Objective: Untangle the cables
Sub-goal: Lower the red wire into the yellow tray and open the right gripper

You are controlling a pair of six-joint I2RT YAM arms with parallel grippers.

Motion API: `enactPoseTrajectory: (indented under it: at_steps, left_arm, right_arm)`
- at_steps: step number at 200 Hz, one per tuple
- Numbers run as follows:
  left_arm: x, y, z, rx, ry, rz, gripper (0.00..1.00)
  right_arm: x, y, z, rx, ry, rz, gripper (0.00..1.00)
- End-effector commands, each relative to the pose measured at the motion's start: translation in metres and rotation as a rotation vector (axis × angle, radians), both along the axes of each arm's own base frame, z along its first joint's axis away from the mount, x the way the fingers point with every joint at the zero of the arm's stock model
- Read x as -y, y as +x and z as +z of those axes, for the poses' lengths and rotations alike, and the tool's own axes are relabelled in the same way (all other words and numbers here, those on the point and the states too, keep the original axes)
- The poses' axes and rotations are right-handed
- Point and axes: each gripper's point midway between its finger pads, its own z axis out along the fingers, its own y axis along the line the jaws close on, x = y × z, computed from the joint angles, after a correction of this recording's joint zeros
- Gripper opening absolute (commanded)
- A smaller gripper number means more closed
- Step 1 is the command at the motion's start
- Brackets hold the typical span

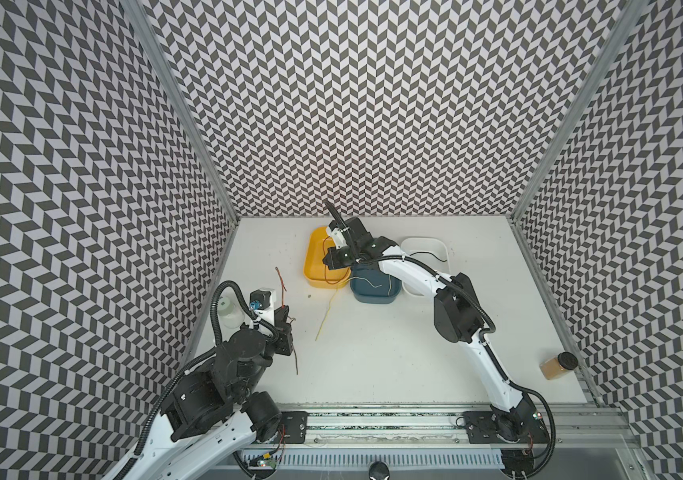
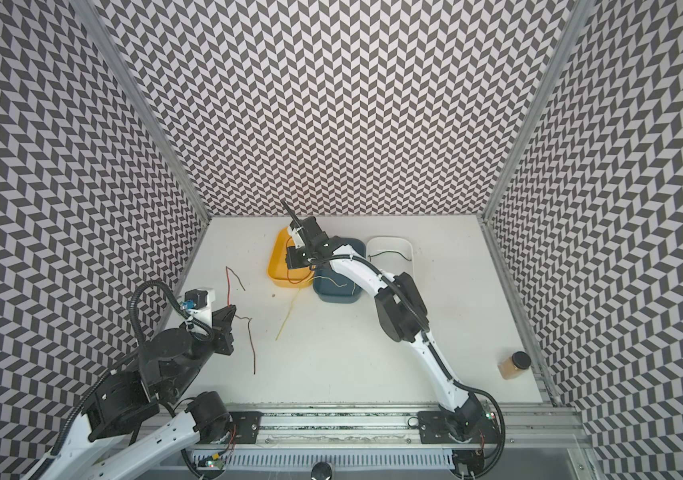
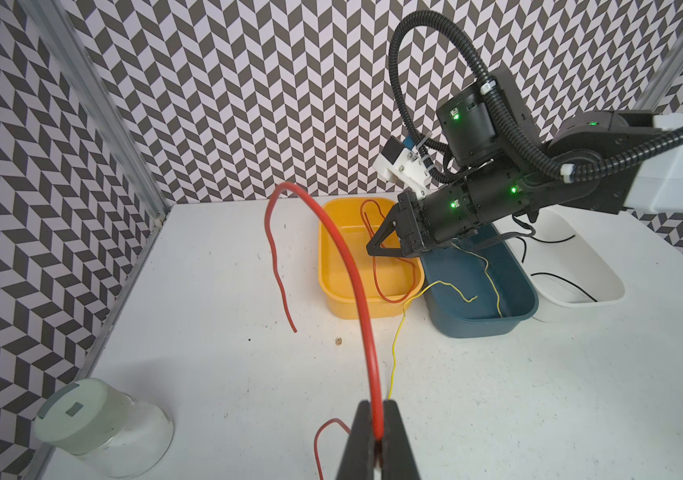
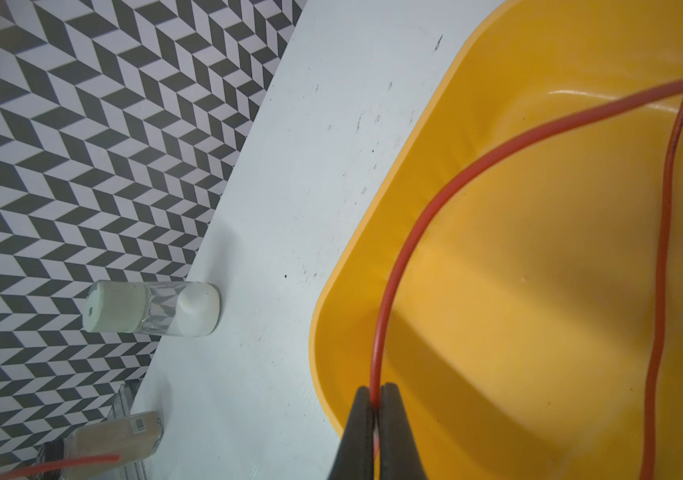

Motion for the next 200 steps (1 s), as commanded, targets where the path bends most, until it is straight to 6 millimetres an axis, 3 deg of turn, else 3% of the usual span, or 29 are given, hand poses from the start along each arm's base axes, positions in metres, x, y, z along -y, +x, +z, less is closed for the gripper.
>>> enactPoseTrajectory:
  at_steps: [1, 31, 84, 146, 200]
  left_arm:
    - [0.001, 0.003, 0.001, 0.005, -0.015, 0.008, 0.0]
    - [0.002, 0.004, 0.0, 0.0, -0.016, 0.006, 0.0]
    - [0.003, 0.004, 0.0, -0.003, -0.021, 0.003, 0.0]
    - [0.003, 0.005, 0.0, -0.004, -0.022, 0.002, 0.0]
    - [0.004, 0.005, -0.001, -0.006, -0.022, 0.0, 0.0]
  right_arm:
    - [0.0, 0.009, 0.012, 0.005, 0.012, -0.024, 0.0]
    - [0.002, 0.02, 0.013, 0.011, 0.021, -0.061, 0.0]
    - [-0.005, 0.029, -0.016, -0.02, 0.025, -0.056, 0.0]
    - [-0.002, 0.024, -0.05, -0.056, -0.043, -0.052, 0.0]
    - [0.0, 0.014, -0.02, 0.001, -0.079, -0.035, 0.12]
